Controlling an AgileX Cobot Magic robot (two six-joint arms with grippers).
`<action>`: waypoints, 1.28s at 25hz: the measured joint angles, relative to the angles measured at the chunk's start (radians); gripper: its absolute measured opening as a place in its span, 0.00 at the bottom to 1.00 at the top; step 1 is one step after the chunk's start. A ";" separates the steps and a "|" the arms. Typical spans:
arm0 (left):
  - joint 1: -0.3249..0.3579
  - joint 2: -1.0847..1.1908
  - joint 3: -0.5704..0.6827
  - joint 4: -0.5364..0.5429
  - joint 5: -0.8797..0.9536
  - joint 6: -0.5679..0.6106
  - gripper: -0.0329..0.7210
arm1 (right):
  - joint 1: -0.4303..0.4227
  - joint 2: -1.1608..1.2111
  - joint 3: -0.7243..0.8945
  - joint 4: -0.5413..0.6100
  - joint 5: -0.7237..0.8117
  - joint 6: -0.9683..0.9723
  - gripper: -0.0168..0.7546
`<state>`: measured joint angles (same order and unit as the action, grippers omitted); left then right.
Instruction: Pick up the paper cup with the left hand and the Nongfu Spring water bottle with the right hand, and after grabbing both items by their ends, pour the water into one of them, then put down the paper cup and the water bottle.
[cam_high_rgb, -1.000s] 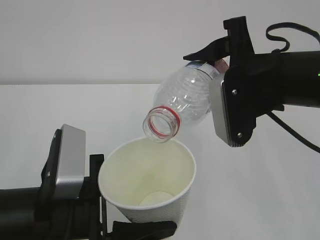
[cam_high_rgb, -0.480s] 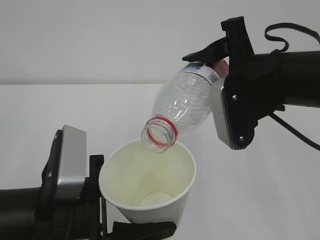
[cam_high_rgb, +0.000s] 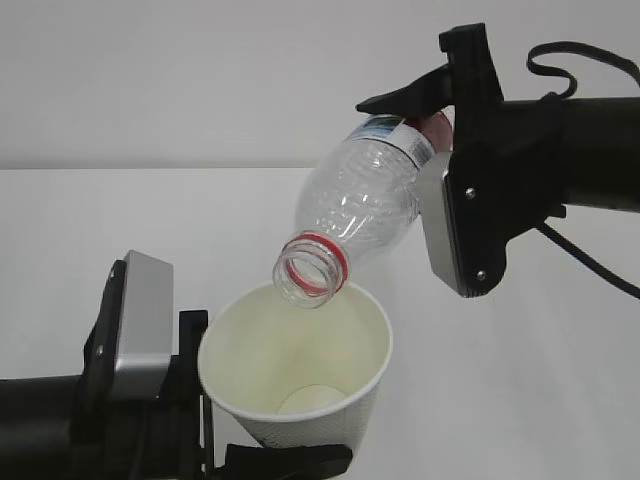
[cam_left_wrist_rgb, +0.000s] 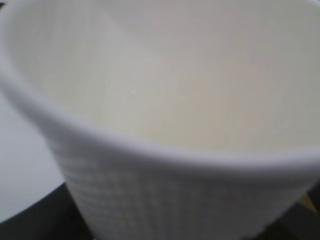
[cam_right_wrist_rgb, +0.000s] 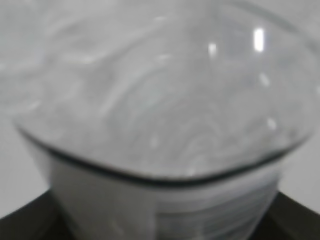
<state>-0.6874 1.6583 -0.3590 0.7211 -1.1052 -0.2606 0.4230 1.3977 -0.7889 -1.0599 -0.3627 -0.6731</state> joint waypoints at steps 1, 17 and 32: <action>0.000 0.000 0.000 0.000 0.000 0.000 0.74 | 0.000 0.000 0.000 0.018 -0.009 -0.021 0.70; 0.000 0.000 0.000 0.000 0.000 0.002 0.74 | 0.000 0.000 0.000 0.179 -0.017 -0.202 0.70; 0.000 0.000 0.000 -0.008 -0.008 0.002 0.74 | 0.000 0.000 0.000 0.180 -0.017 -0.204 0.64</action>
<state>-0.6874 1.6583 -0.3590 0.7127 -1.1130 -0.2589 0.4230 1.3977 -0.7889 -0.8801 -0.3795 -0.8775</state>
